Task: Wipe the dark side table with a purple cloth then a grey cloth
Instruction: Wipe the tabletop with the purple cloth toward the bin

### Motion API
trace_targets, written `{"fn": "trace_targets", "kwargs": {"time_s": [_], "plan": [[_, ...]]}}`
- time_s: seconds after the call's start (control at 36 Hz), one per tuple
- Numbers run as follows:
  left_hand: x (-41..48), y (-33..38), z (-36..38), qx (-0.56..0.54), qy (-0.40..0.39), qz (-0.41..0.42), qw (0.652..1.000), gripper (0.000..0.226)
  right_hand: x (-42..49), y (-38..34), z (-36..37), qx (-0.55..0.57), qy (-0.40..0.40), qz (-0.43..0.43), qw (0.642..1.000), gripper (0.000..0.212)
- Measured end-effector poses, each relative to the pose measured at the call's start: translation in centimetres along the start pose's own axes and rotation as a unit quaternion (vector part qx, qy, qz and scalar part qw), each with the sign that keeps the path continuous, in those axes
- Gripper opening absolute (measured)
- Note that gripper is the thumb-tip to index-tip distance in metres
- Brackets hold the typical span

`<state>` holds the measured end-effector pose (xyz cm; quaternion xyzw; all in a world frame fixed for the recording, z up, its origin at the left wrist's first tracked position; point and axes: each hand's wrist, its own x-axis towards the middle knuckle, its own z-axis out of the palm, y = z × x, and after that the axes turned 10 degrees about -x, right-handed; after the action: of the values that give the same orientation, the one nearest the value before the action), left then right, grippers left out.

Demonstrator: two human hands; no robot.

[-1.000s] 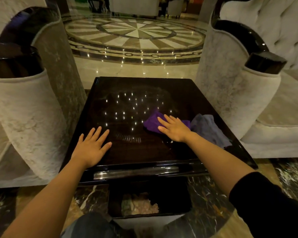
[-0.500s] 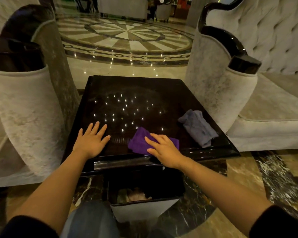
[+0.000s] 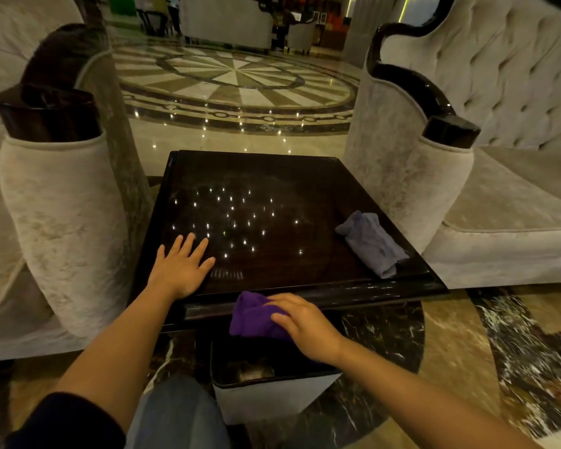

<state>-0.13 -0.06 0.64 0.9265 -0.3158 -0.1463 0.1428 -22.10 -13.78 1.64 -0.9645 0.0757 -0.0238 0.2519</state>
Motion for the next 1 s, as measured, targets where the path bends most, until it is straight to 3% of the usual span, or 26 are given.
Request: {"fn": "trace_targets", "kwargs": {"time_s": [0.03,0.22,0.28,0.5,0.58,0.86,1.0], "plan": [[2.3,2.0,-1.9,-0.005,0.032,0.012,0.999,0.059,1.9,0.8,-3.5,0.001,0.021,0.002,1.000,0.033],[2.5,1.8,-2.2,0.004,0.010,0.008,1.000,0.059,3.7,1.2,-8.2,0.122,0.065,0.053,0.989,0.025],[4.9,2.8,-3.1,-0.002,0.047,-0.035,0.998,0.059,8.0,4.1,-11.8,0.141,0.036,0.033,0.989,0.022],[3.1,0.6,-1.9,0.009,0.037,-0.053,0.998,0.059,10.8,6.7,-13.8,0.236,0.059,0.108,0.964,0.024],[2.2,0.3,-1.6,0.016,0.040,-0.050,0.998,0.060,11.8,7.8,-14.4,0.261,0.103,0.146,0.949,0.029],[0.5,0.8,-0.9,0.082,0.034,-0.017,0.996,0.056,14.7,12.7,-18.7,0.102,0.237,0.268,0.928,0.045],[1.8,1.1,-0.7,0.064,0.029,-0.037,0.997,0.056,18.0,15.1,-20.8,0.028,0.243,0.293,0.924,0.048]]}}
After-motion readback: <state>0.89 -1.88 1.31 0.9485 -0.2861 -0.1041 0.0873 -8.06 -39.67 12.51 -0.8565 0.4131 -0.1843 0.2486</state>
